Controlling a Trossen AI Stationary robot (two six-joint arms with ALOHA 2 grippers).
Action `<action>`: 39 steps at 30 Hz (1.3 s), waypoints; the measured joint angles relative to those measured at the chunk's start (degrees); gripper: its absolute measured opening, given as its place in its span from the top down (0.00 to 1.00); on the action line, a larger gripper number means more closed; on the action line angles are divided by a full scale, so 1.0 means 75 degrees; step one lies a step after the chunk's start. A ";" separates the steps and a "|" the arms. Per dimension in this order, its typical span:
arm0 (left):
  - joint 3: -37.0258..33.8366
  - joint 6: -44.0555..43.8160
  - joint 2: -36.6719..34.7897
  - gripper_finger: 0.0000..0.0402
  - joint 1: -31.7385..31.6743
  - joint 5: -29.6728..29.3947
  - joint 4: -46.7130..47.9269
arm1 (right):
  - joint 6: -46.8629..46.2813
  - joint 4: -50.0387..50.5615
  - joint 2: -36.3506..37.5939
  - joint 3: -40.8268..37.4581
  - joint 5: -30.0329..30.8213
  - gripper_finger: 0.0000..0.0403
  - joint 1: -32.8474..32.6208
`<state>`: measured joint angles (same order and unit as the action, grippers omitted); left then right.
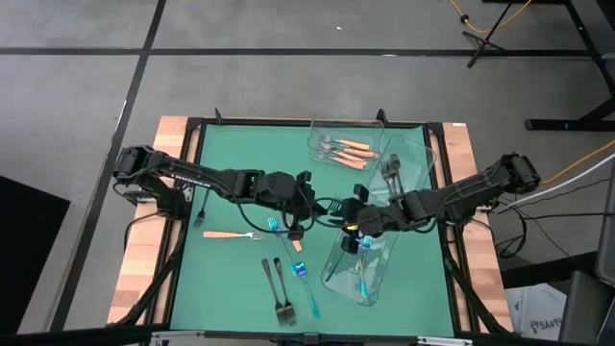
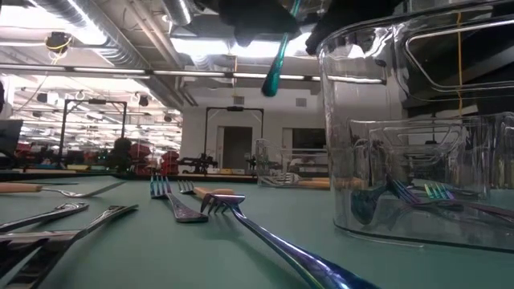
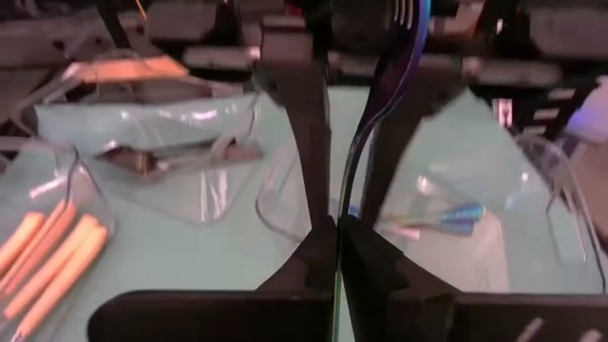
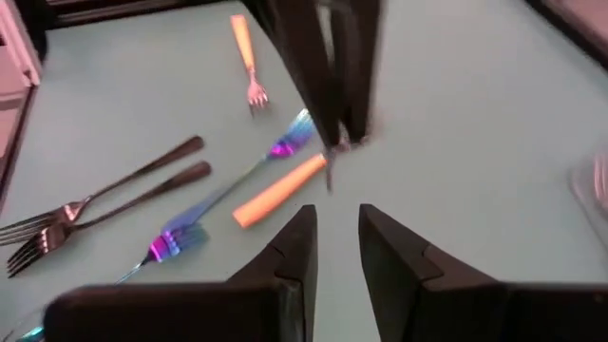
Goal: Sort silverware by color (type)
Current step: Put the blue fork into the bottom transparent bin
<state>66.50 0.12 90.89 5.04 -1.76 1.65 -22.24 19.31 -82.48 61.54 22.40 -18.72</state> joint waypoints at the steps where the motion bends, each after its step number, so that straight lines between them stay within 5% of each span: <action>1: 0.0000 0.0001 0.0000 0.99 0.0000 0.0001 -0.0132 | 0.0115 -0.0105 0.0000 0.0000 0.0022 0.83 0.0000; 11: 0.0000 0.0038 -0.0003 0.99 -0.0006 0.0125 -0.1055 | 0.0700 -0.0864 0.0000 0.0003 0.0873 0.83 0.0000; 31: 0.0003 0.0061 -0.0012 0.98 0.0004 0.0179 -0.1534 | 0.1368 -0.1368 0.0000 0.0003 0.0468 0.83 0.0000; 39: 0.0003 0.0064 -0.0012 0.98 0.0003 0.0181 -0.1523 | 0.1367 -0.1364 0.0000 0.0003 0.0474 0.96 0.0003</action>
<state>66.52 0.60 90.80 5.06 -0.40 -9.77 -11.99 9.08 -82.48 61.56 25.96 -18.70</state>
